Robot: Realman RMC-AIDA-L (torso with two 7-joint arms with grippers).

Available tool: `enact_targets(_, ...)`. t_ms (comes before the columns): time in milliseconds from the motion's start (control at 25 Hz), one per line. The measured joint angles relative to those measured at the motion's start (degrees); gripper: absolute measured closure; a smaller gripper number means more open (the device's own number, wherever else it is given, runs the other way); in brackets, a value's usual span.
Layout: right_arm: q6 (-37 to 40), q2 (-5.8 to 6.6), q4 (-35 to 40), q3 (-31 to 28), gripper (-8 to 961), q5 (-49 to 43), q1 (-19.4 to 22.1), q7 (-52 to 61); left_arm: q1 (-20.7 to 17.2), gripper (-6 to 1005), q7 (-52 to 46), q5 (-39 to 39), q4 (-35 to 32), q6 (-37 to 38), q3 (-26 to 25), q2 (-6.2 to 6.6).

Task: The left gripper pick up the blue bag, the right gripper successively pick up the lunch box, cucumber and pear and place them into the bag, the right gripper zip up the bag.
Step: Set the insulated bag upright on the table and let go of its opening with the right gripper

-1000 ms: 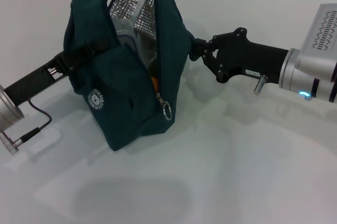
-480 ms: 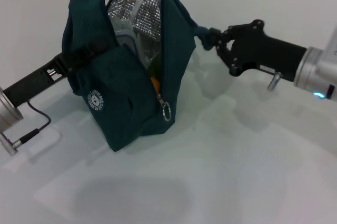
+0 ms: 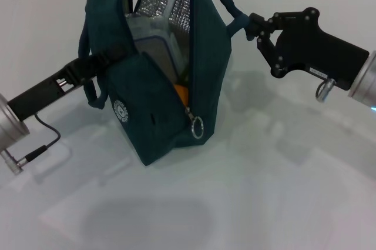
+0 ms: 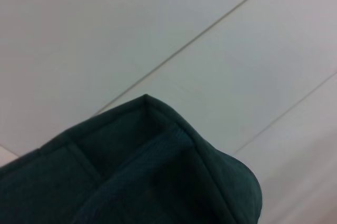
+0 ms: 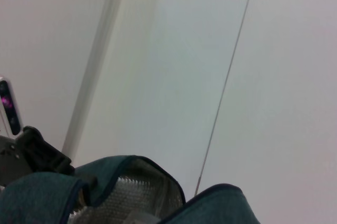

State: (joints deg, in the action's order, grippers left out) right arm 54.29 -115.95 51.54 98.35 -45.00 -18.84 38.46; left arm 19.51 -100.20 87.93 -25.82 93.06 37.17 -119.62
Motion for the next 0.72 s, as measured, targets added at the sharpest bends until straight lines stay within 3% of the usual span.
enact_targets(280,3.96,0.63,3.57,-0.78,917,0.00,4.27,-3.05,1.19,964,0.00,-0.10,0.82,0.06,1.71,-0.06)
enact_targets(360,5.43,0.97,5.56,-1.54,918,-0.08,6.63,-3.29,4.16,964,0.03,0.06,3.18,0.07,2.34,-0.08)
enact_targets(560,9.20,1.20,11.84,-5.54,919,-2.74,14.63,-3.27,6.42,964,0.14,0.07,4.51,-0.22,3.37,-0.09)
enact_targets(720,11.61,1.28,13.06,-7.42,919,-4.18,17.89,-2.98,8.69,964,0.93,0.14,6.77,-0.85,5.01,-0.14)
